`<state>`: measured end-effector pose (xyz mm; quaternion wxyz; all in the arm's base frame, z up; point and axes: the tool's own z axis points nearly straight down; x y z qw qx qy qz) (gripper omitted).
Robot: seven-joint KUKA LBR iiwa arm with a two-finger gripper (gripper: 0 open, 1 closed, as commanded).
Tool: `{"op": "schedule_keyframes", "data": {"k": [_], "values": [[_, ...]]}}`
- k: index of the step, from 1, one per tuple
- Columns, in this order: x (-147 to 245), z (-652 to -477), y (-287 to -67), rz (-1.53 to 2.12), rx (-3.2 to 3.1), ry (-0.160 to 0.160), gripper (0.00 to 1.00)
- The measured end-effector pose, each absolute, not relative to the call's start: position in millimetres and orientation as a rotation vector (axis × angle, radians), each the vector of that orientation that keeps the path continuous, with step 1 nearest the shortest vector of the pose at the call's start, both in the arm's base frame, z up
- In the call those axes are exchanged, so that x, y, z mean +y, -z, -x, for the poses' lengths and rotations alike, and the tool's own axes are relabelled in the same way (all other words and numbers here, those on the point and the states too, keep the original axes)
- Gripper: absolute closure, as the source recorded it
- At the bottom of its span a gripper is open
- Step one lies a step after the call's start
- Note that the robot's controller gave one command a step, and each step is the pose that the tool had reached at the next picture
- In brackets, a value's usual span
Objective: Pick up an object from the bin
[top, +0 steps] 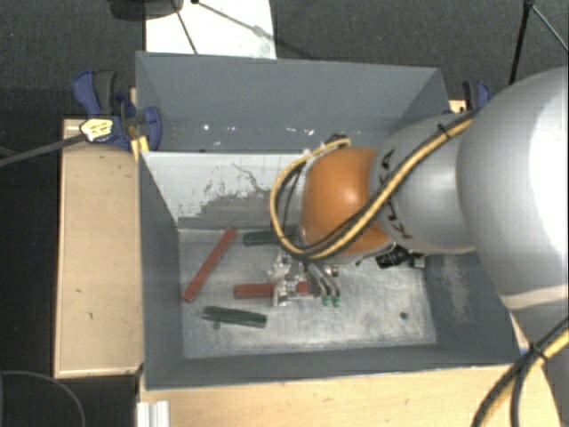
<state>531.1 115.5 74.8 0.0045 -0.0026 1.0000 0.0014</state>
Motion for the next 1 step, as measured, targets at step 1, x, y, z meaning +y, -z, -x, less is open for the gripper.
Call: {"op": "schedule_keyframes", "data": {"k": [1], "values": [[115.4, -536.9, -276.0, 0.151, 3.138, 0.0, 1.0]]}}
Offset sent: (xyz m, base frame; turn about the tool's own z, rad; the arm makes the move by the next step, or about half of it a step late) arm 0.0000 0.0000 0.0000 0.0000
